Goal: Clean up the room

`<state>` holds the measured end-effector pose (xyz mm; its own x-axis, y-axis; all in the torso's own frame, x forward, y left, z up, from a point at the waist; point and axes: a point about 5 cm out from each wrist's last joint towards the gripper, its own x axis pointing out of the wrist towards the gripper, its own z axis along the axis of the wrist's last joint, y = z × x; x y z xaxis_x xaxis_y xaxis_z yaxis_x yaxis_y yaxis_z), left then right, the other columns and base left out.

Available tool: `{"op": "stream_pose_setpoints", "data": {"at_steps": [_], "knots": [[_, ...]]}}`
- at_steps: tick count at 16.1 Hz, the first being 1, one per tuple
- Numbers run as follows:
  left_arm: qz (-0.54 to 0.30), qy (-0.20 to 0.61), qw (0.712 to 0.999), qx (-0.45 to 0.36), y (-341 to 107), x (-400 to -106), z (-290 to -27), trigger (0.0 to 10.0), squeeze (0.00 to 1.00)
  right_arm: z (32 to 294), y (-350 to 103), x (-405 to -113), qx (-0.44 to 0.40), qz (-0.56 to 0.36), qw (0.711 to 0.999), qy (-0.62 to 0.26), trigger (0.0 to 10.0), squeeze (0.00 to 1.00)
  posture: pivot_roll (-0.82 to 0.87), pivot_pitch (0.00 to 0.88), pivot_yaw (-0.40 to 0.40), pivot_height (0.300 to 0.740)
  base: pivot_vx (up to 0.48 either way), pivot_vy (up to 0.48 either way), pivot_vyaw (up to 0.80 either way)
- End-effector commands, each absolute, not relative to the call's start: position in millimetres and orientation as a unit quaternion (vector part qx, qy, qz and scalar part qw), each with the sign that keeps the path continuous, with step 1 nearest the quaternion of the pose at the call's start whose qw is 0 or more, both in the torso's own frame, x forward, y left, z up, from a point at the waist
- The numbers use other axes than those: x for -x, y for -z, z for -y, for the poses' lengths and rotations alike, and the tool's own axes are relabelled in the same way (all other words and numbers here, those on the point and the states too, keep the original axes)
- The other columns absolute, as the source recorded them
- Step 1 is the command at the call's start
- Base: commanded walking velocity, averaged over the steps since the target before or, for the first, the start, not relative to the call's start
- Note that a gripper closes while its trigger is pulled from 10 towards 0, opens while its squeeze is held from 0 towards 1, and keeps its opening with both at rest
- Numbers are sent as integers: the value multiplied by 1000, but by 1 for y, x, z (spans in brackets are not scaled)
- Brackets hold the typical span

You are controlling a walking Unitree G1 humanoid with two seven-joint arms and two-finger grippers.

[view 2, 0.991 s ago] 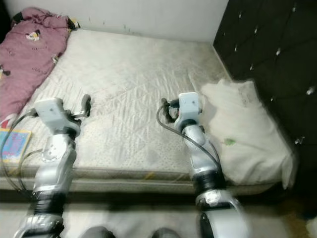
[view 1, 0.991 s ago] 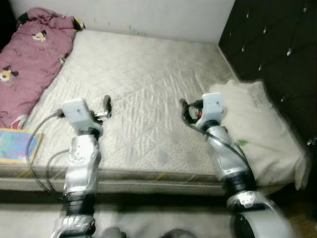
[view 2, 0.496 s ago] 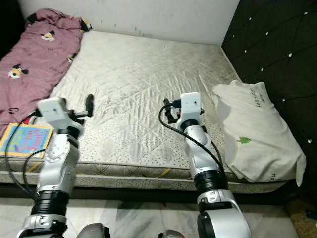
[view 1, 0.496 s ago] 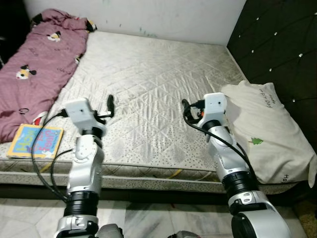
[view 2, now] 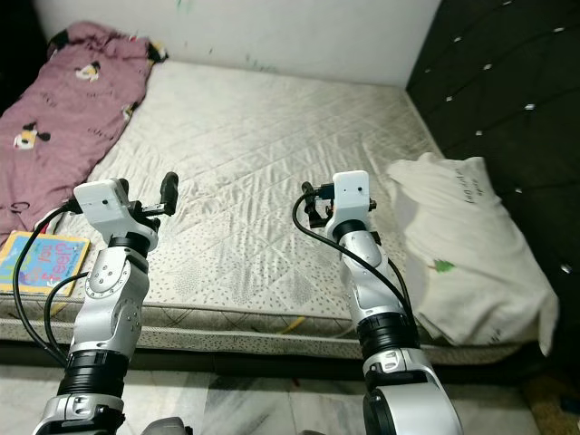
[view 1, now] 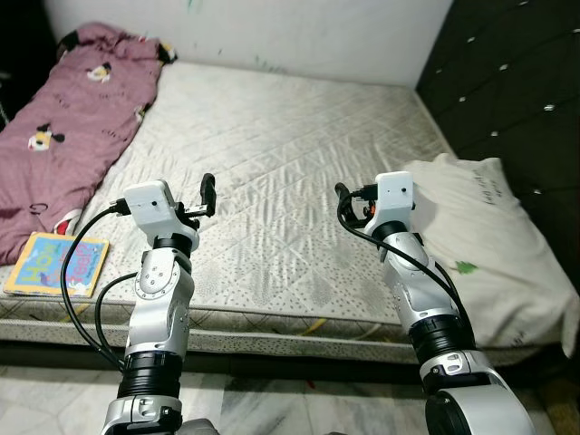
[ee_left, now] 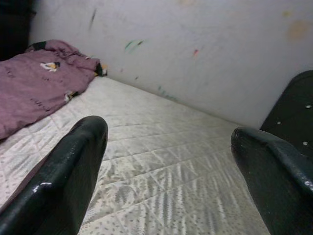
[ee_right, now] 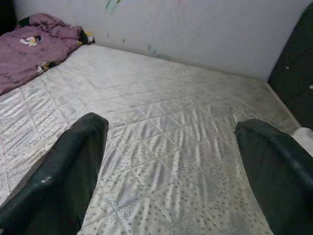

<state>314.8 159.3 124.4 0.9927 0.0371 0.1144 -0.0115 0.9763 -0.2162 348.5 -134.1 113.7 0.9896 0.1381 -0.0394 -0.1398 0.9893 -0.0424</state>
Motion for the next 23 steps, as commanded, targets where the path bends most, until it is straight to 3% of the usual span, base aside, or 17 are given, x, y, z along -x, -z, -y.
{"op": "stream_pose_setpoints", "data": {"at_steps": [1,9,14,23], "knots": [[66,-7,992,109,-128,-315,-158,10000,0,139,-116,-350,19,-16,998,-60,10000,0,38,0,-91,740,375,0,0],[61,-12,992,107,-127,-315,-159,10000,0,140,-116,-350,19,-15,998,-59,10000,0,41,0,-90,740,300,0,0],[46,-20,992,117,-123,-318,-158,10000,0,140,-114,-349,19,-18,998,-59,10000,0,43,0,-88,740,0,0,0],[40,-23,992,120,-121,-317,-158,10000,0,138,-114,-349,19,-19,998,-63,10000,0,42,0,-87,740,0,471,0]]}}
